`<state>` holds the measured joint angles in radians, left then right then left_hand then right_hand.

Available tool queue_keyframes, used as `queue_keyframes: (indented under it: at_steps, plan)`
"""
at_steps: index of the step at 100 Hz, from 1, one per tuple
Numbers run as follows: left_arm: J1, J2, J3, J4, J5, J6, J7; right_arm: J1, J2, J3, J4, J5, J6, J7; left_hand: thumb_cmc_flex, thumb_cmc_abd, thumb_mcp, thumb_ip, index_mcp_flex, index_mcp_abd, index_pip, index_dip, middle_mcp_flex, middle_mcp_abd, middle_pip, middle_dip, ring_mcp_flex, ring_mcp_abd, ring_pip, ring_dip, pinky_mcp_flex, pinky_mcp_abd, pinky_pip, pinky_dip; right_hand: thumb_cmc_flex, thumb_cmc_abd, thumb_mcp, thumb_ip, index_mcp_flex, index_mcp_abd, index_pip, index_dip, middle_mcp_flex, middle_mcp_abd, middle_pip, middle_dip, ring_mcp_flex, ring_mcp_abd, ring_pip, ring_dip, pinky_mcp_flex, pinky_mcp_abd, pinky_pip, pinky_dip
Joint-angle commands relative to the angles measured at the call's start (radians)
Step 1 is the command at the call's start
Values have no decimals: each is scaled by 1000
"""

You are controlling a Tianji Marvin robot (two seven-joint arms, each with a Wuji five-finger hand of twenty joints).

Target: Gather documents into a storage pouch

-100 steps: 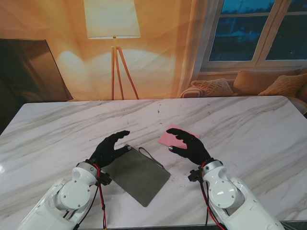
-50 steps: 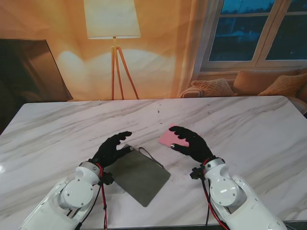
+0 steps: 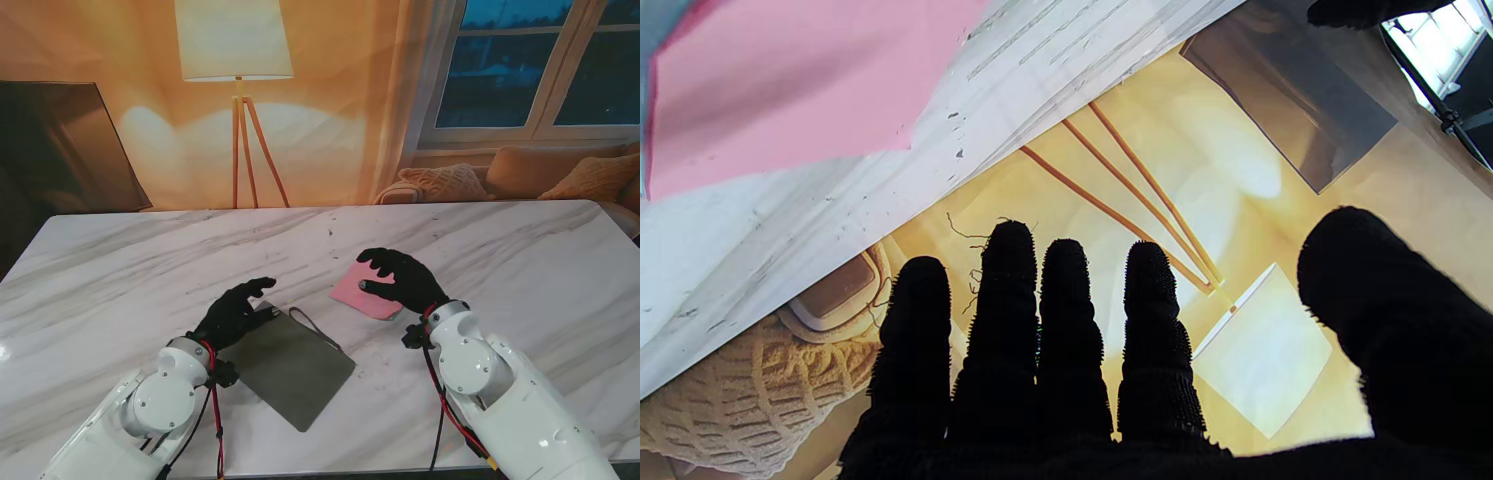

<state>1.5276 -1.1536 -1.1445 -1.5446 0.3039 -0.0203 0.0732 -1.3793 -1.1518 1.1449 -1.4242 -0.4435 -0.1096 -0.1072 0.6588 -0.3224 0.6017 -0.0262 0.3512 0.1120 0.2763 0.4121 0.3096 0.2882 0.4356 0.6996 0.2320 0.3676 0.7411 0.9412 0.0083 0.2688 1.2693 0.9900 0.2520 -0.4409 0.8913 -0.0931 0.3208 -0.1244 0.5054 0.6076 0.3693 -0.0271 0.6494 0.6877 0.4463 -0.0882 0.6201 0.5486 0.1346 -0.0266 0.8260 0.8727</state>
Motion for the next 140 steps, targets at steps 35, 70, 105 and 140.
queue_keyframes:
  at_steps: [35,70,105,140]
  plan:
    - [2,2,-1,-18,13,38,-33,59,-2,-37,90,-12,36,8,3,-22,24,-29,29,7,16,9,-42,-14,-64,-78,-6,13,-109,-98,-16,-35,-28,8,1,-35,-10,5,11,-1,-5,11,14,6,10,20,47,-10,59,33,4,-25,73,30]
    - [-14,2,14,-1,18,53,-37,22,8,-34,66,-49,19,15,5,-20,23,-30,30,11,17,7,-30,-4,-42,-71,7,20,-85,-87,-13,-33,-12,-16,10,-61,18,0,99,34,95,66,100,32,146,129,115,1,330,176,66,-20,335,116]
    - [-7,5,5,-7,25,56,-45,-30,17,-65,-4,-65,33,43,4,-20,22,-30,36,15,19,7,-8,14,36,28,32,37,11,-13,2,-28,1,-14,19,-101,57,-8,111,51,70,50,153,72,185,171,220,19,484,216,156,1,553,119]
    - [-14,21,-16,-17,83,69,-82,-69,16,-79,-39,-52,57,45,62,-63,211,-23,41,-39,46,2,-24,-106,-122,-203,-40,-63,-357,-312,-104,10,-355,-250,21,-100,61,-10,83,46,41,7,128,62,86,73,200,27,375,147,134,16,494,48]
